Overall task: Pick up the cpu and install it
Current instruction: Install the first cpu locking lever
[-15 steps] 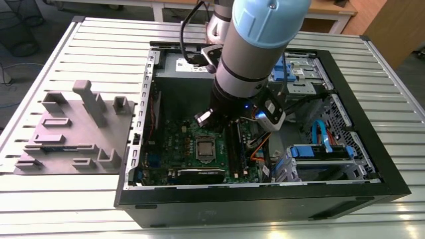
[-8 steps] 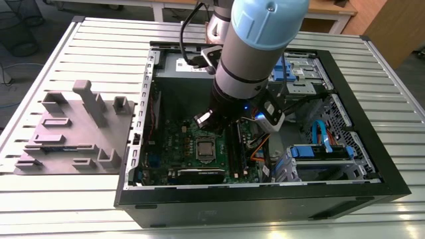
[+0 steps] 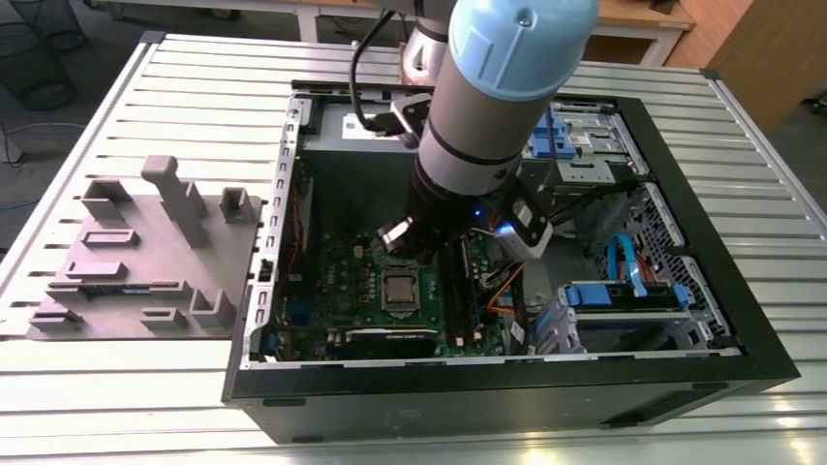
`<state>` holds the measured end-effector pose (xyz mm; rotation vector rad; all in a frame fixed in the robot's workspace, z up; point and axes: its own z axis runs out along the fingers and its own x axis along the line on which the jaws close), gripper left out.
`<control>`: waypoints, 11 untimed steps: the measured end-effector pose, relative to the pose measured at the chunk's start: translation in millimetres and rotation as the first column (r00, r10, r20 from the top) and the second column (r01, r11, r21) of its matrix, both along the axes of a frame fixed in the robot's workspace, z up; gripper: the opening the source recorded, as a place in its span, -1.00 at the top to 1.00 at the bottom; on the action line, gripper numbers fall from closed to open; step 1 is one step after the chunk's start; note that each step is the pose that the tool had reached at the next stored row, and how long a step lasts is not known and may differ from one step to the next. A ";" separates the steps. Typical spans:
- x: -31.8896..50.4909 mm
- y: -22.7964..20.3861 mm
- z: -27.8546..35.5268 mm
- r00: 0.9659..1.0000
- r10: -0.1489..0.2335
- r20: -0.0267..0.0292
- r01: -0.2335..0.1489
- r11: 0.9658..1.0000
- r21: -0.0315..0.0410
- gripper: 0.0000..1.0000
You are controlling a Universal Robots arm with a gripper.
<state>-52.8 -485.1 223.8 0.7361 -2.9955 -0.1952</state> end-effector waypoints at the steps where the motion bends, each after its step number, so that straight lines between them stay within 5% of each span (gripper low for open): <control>1: 0.0 0.0 -0.5 1.000 0.000 -0.001 0.000 1.000 -0.004 0.77; 8: -0.1 -0.4 -2.8 1.000 0.000 -0.004 -0.001 1.000 -0.031 0.77; 11: -0.1 -0.4 -2.7 1.000 0.001 -0.004 -0.001 1.000 -0.031 0.77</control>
